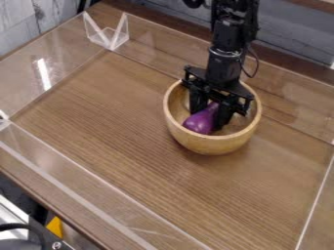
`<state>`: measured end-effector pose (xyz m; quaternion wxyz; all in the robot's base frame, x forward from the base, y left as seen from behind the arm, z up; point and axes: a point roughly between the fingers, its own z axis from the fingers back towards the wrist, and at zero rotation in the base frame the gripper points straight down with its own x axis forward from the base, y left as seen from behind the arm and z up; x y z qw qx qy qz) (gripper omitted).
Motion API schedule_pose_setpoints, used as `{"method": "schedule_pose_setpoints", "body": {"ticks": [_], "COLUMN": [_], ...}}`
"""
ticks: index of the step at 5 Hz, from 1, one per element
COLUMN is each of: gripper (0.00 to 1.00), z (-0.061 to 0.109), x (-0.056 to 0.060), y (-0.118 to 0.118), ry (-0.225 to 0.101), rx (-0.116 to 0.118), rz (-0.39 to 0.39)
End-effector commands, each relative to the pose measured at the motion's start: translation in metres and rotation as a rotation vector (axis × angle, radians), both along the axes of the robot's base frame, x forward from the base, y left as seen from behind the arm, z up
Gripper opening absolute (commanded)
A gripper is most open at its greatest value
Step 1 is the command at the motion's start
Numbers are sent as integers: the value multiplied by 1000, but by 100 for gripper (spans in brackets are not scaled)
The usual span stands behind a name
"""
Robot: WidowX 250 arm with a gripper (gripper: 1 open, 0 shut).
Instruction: Remove the purple eggplant from inside the brown bowl and put it on the table
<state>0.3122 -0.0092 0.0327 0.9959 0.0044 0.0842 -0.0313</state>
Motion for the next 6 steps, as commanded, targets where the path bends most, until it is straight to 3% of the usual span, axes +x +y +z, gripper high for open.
{"method": "schedule_pose_setpoints", "body": {"ticks": [1, 2, 4, 5, 6], "gripper": [0, 0, 0, 0, 0], "z": [30, 40, 84, 106, 109], "x": [10, 10, 6, 0, -13], "y": [4, 5, 15, 27, 45], "ry": [-86, -101, -171, -199, -194], "rx": [-10, -21, -46, -51, -41], "rz": [15, 23, 58, 81, 100]}}
